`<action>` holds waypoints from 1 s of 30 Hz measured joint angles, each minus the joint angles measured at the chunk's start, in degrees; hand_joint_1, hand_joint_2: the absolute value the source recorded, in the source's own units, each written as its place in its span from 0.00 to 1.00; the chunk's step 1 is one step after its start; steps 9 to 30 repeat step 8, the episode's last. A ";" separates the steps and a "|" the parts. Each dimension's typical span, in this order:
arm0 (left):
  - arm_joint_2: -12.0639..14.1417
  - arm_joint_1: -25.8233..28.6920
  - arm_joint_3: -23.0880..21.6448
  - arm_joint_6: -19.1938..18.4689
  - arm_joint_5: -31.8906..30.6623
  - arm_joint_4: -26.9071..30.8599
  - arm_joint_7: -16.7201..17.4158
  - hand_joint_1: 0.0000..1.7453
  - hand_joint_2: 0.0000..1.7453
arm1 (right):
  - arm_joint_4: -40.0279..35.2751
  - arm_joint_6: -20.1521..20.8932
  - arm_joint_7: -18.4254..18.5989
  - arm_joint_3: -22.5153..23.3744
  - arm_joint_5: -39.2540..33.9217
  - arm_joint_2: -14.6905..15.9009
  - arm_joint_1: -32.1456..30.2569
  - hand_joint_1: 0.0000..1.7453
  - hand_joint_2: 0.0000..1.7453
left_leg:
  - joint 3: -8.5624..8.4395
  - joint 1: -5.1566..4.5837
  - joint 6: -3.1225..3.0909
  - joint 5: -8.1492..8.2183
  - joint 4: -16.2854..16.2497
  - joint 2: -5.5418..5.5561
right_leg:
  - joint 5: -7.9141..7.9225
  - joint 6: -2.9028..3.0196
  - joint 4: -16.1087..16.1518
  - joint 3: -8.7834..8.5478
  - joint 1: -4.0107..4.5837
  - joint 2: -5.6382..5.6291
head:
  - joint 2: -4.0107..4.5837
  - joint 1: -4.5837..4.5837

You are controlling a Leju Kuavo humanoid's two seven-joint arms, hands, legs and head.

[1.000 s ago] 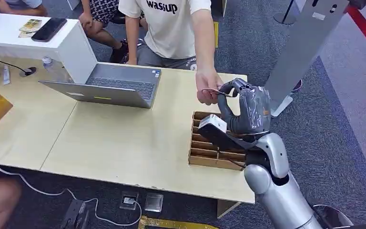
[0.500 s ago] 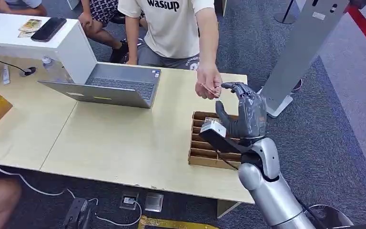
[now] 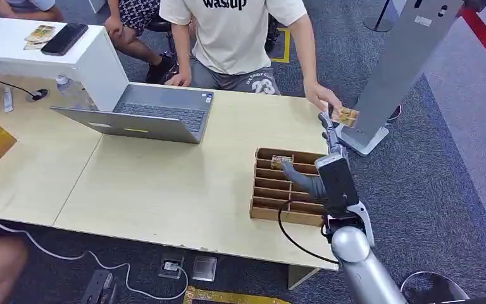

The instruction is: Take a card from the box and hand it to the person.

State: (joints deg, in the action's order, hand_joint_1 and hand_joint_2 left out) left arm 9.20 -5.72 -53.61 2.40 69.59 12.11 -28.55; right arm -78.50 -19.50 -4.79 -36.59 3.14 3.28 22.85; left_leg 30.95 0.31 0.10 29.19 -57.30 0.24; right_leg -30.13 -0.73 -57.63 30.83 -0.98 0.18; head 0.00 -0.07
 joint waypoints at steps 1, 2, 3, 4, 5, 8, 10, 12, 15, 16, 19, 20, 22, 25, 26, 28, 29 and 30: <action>0.00 0.07 0.04 0.09 0.04 -0.02 0.05 0.00 0.00 | -0.77 0.60 0.55 0.27 -1.34 0.33 -0.67 0.00 1.00 | 0.00 0.00 0.00 0.00 0.00 0.00 | 0.00 0.00 0.00 0.00 0.00 0.00 | 0.00 -0.02; 0.00 0.09 0.09 0.27 0.20 -0.02 0.15 0.00 0.00 | -1.68 1.30 1.08 0.71 -3.02 0.70 -1.46 0.00 1.00 | -0.02 0.00 0.00 0.00 0.00 0.00 | 0.00 0.00 0.00 0.00 0.00 0.00 | 0.00 -0.04; 0.00 0.11 0.13 0.48 0.37 -0.02 0.20 0.00 0.00 | -2.70 1.98 1.38 1.03 -5.07 1.23 -2.29 0.00 1.00 | -0.02 0.00 0.00 0.00 0.00 0.02 | 0.00 0.00 0.01 -0.01 0.00 0.02 | 0.00 -0.02; 0.00 0.16 0.15 0.55 0.44 -0.02 0.26 0.00 0.00 | -3.69 2.72 1.65 1.25 -6.67 1.86 -3.16 0.00 1.00 | -0.01 0.00 0.00 0.00 0.00 0.02 | 0.00 0.00 0.01 -0.01 0.00 0.02 | 0.00 0.00; 0.02 0.23 0.17 0.55 0.46 0.00 0.33 0.00 0.00 | -4.56 3.16 1.71 1.60 -7.36 2.52 -4.10 0.00 1.00 | 0.00 0.00 0.00 0.00 0.00 0.02 | 0.00 0.00 0.01 -0.01 0.00 0.01 | 0.00 0.00; 0.02 0.27 0.17 0.59 0.48 0.00 0.35 0.00 0.00 | -6.94 4.39 1.69 2.65 -9.01 4.48 -6.17 0.00 1.00 | -0.01 0.00 0.00 0.00 0.00 0.00 | 0.00 0.00 0.01 -0.01 0.00 -0.01 | 0.00 0.00; 0.02 0.27 0.17 0.59 0.48 0.00 0.35 0.00 0.00 | -6.94 4.39 1.69 2.65 -9.01 4.48 -6.17 0.00 1.00 | -0.01 0.00 0.00 0.00 0.00 0.00 | 0.00 0.00 0.01 -0.01 0.00 -0.01 | 0.00 0.00; 0.02 0.27 0.17 0.59 0.48 0.00 0.35 0.00 0.00 | -6.94 4.39 1.69 2.65 -9.01 4.48 -6.17 0.00 1.00 | -0.01 0.00 0.00 0.00 0.00 0.00 | 0.00 0.00 0.01 -0.01 0.00 -0.01 | 0.00 0.00; 0.02 0.27 0.17 0.59 0.48 0.00 0.35 0.00 0.00 | -6.94 4.39 1.69 2.65 -9.01 4.48 -6.17 0.00 1.00 | -0.01 0.00 0.00 0.00 0.00 0.00 | 0.00 0.00 0.01 -0.01 0.00 -0.01 | 0.00 0.00; 0.02 0.27 0.17 0.59 0.48 0.00 0.35 0.00 0.00 | -6.94 4.39 1.69 2.65 -9.01 4.48 -6.17 0.00 1.00 | -0.01 0.00 0.00 0.00 0.00 0.00 | 0.00 0.00 0.01 -0.01 0.00 -0.01 | 0.00 0.00; 0.02 0.27 0.17 0.59 0.48 0.00 0.35 0.00 0.00 | -6.94 4.39 1.69 2.65 -9.01 4.48 -6.17 0.00 1.00 | -0.01 0.00 0.00 0.00 0.00 0.00 | 0.00 0.00 0.01 -0.01 0.00 -0.01 | 0.00 0.00; 0.02 0.27 0.17 0.59 0.48 0.00 0.35 0.00 0.00 | -6.94 4.39 1.69 2.65 -9.01 4.48 -6.17 0.00 1.00 | -0.01 0.00 0.00 0.00 0.00 0.00 | 0.00 0.00 0.01 -0.01 0.00 -0.01 | 0.00 0.00; 0.02 0.27 0.17 0.59 0.48 0.00 0.35 0.00 0.00 | -6.94 4.39 1.69 2.65 -9.01 4.48 -6.17 0.00 1.00 | -0.01 0.00 0.00 0.00 0.00 0.00 | 0.00 0.00 0.01 -0.01 0.00 -0.01 | 0.00 0.00; 0.02 0.27 0.17 0.59 0.48 0.00 0.35 0.00 0.00 | -6.94 4.39 1.69 2.65 -9.01 4.48 -6.17 0.00 1.00 | -0.01 0.00 0.00 0.00 0.00 0.00 | 0.00 0.00 0.01 -0.01 0.00 -0.01 | 0.00 0.00; 0.02 0.27 0.17 0.59 0.48 0.00 0.35 0.00 0.00 | -6.94 4.39 1.69 2.65 -9.01 4.48 -6.17 0.00 1.00 | -0.01 0.00 0.00 0.00 0.00 0.00 | 0.00 0.00 0.01 -0.01 0.00 -0.01 | 0.00 0.00; 0.02 0.27 0.17 0.59 0.48 0.00 0.35 0.00 0.00 | -6.94 4.39 1.69 2.65 -9.01 4.48 -6.17 0.00 1.00 | -0.01 0.00 0.00 0.00 0.00 0.00 | 0.00 0.00 0.01 -0.01 0.00 -0.01 | 0.00 0.00; 0.02 0.27 0.17 0.59 0.48 0.00 0.35 0.00 0.00 | -6.94 4.39 1.69 2.65 -9.01 4.48 -6.17 0.00 1.00 | -0.01 0.00 0.00 0.00 0.00 0.00 | 0.00 0.00 0.01 -0.01 0.00 -0.01 | 0.00 0.00; 0.02 0.27 0.17 0.59 0.48 0.00 0.35 0.00 0.00 | -6.94 4.39 1.69 2.65 -9.01 4.48 -6.17 0.00 1.00 | -0.01 0.00 0.00 0.00 0.00 0.00 | 0.00 0.00 0.01 -0.01 0.00 -0.01 | 0.00 0.00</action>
